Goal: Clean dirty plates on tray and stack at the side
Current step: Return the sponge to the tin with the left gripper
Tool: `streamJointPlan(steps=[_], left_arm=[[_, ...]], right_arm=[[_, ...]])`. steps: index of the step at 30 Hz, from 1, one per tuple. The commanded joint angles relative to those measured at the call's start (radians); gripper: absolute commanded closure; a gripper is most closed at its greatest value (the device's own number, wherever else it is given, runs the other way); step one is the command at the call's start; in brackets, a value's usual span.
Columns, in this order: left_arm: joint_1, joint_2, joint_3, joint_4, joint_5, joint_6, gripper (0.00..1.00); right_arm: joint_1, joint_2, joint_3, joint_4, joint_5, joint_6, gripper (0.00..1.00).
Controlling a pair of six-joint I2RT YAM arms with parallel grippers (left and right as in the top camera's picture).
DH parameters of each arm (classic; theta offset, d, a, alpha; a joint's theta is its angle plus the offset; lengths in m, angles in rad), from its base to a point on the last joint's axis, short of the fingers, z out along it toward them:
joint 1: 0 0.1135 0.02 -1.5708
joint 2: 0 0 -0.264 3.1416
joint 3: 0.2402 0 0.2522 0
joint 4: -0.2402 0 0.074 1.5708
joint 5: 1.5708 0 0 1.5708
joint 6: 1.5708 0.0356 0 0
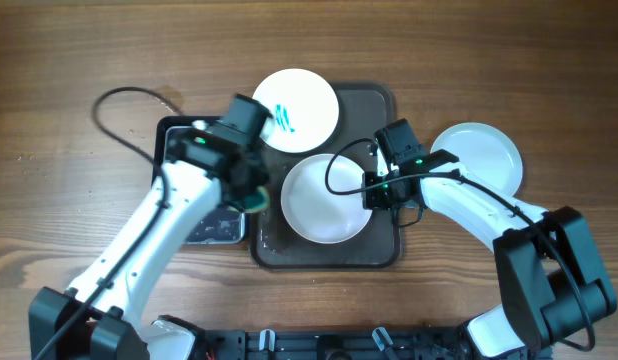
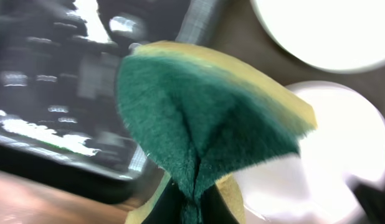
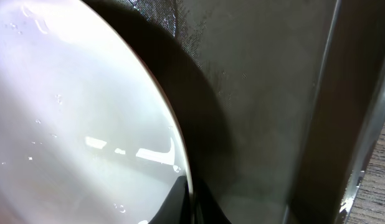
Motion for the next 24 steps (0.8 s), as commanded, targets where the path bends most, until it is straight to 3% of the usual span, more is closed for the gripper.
streamJointPlan(steps=[1,4,10,12,16,19,24], left_arm=[[0.145,-0.009,-0.062,0.016,-0.122,0.026,0.96],[0.225,0.016,-0.164,0.124,-0.116,0.055,0.96],[0.241,0.067,-0.288,0.294,-0.041,0.13,0.93],[0.241,0.055,-0.281,0.294,-0.034,0.13,0.82],[0.254,-0.021,-0.211,0.221,0.041,0.134,0.29],[0.291,-0.094,-0.162,0.135,0.048,0.133,0.11],[0.44,-0.242,-0.123,0.017,0.049,0.133,0.03]], right_arm=[[-0.003,0.018,-0.008,-0.008,0.044,-0.032,0.96],[-0.003,0.018,-0.008,-0.006,0.044,-0.033,0.96],[-0.003,0.018,-0.008,0.005,0.044,-0.034,0.96],[-0.003,0.018,-0.008,0.006,0.044,-0.045,0.96],[-0.003,0.015,0.006,-0.029,0.044,-0.09,0.96],[-0.003,0.011,0.092,-0.173,0.039,-0.116,0.96],[0.002,0.011,0.322,-0.427,-0.032,-0.187,0.96]])
